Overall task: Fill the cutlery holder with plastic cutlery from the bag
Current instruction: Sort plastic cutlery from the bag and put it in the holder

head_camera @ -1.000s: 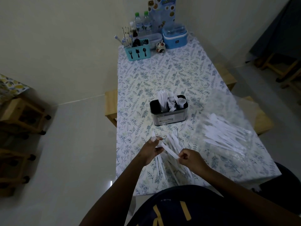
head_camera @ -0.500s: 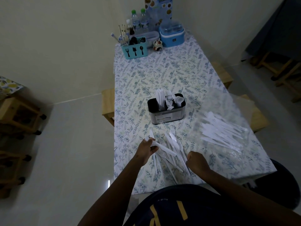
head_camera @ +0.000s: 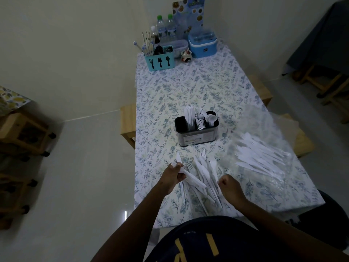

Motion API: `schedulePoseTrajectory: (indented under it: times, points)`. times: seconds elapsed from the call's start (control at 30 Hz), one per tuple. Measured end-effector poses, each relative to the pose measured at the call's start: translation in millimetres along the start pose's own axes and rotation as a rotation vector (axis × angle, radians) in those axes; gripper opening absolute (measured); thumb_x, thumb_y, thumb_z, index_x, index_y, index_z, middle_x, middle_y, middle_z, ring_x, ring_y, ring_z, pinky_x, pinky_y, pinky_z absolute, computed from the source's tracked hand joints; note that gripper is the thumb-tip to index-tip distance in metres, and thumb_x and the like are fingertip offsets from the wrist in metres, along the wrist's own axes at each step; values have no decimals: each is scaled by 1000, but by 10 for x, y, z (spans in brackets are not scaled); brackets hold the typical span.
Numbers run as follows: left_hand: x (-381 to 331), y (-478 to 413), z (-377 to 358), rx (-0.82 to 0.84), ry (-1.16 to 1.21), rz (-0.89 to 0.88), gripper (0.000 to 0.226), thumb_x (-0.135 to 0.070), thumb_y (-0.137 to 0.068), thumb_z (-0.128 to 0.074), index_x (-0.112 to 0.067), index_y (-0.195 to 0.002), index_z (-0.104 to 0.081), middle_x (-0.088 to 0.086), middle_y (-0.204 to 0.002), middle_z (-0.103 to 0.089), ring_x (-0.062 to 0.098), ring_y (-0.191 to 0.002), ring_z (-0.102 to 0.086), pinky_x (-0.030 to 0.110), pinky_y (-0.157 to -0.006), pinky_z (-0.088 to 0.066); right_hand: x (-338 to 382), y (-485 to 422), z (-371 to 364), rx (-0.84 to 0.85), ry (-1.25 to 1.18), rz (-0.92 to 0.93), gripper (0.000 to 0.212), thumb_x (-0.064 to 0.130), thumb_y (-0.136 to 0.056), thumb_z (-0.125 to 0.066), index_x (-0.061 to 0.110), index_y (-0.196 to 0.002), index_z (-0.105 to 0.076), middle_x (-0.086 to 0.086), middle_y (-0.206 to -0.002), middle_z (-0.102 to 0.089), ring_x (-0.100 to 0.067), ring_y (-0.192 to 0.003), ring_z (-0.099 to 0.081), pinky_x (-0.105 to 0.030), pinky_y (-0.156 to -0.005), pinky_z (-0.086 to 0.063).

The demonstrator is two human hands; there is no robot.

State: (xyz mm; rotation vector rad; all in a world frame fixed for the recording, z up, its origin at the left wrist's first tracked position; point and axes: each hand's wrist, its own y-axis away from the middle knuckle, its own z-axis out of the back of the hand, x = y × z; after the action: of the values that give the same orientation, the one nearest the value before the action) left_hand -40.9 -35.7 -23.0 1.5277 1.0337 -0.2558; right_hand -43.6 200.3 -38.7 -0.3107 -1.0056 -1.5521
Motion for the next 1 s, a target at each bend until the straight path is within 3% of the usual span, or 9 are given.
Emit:
schedulePoseTrajectory:
  times: [0.17, 0.33, 0.6, 0.83, 0.93, 1.0]
  points:
    - [27, -13, 19, 68, -41, -6, 24, -24, -102, -44, -6, -92, -56, 15, -101, -53, 21, -84, -57, 25, -72, -57, 289, 92, 28, 160, -260, 35, 7, 18, -92, -58, 11, -90, -61, -2, -78, -61, -15, -68, -55, -25, -63, -43]
    - [-27, 33, 50, 116, -24, -18, 26, -28, -101, -45, -4, -96, -56, 13, -97, -57, 20, -85, -58, 25, -75, -57, 366, 112, -36, 217, -262, 56, 10, 21, -90, -61, 12, -91, -66, -6, -82, -66, -14, -70, -57, -27, -67, -45]
    - [-42, 80, 135, 115, -38, -9, 27, -27, -101, -46, -2, -107, -55, 17, -111, -56, 23, -95, -59, 30, -83, -56, 398, 140, -74, 230, -314, 63, 10, 21, -89, -63, 12, -87, -68, -11, -82, -68, -15, -69, -56, -27, -64, -44]
    - [-36, 175, 186, 152, -53, -15, 31, -29, -101, -46, -3, -114, -57, 9, -105, -68, 20, -95, -67, 32, -89, -55, 456, 159, -158, 301, -379, 44, 11, 15, -89, -63, 5, -91, -68, -4, -77, -64, -12, -68, -55, -23, -64, -45]
    - [-20, 196, 203, 124, -91, -18, 35, -29, -99, -50, 3, -113, -58, 11, -96, -66, 19, -89, -66, 28, -79, -57, 500, 159, -205, 309, -357, 66, 7, 16, -88, -65, 11, -86, -69, 7, -73, -65, -4, -64, -57, -19, -63, -44]
    - [-15, 196, 233, 89, -85, -28, 36, -26, -98, -52, 5, -114, -56, 13, -96, -64, 20, -89, -65, 28, -77, -57, 507, 143, -270, 279, -332, 61, 6, 17, -87, -66, 15, -82, -69, 7, -73, -66, -7, -66, -58, -23, -65, -46]
